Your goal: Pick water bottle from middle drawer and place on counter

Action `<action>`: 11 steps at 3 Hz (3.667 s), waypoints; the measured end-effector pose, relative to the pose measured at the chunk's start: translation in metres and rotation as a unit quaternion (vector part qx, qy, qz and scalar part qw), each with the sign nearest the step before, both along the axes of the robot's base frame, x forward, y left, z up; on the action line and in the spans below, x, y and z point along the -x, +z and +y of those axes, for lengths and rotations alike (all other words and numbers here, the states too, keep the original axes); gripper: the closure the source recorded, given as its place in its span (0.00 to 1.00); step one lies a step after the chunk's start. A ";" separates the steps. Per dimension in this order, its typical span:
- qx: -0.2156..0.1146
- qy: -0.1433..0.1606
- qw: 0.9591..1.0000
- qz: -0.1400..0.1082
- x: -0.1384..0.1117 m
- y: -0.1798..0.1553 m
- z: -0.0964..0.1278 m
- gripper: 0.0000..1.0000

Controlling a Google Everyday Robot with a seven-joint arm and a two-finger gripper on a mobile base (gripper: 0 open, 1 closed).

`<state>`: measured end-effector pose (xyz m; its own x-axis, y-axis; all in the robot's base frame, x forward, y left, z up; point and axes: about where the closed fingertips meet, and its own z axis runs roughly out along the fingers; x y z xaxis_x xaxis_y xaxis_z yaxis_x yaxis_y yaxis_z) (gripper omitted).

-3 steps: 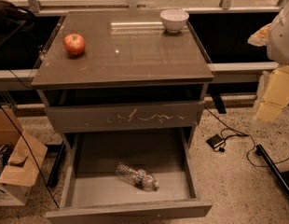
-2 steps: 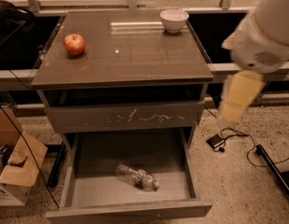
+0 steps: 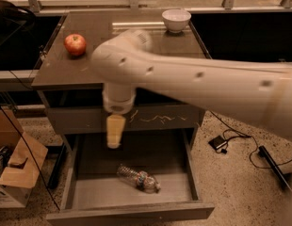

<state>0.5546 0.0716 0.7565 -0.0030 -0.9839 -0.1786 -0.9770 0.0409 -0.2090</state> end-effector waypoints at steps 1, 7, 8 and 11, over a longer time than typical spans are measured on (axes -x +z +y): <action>0.015 0.014 1.000 0.012 -0.010 -0.049 0.044 0.00; -0.074 -0.056 0.992 0.080 0.035 -0.110 -0.039 0.00; -0.083 -0.065 0.991 0.081 0.037 -0.157 -0.060 0.00; -0.138 -0.075 0.980 0.120 0.034 -0.200 -0.056 0.00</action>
Offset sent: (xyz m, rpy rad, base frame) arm 0.0109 0.0450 -0.0483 -0.0248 0.0193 0.0260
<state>0.5204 0.0155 0.5567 -0.2186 -0.8834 -0.4145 -0.9754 0.2104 0.0660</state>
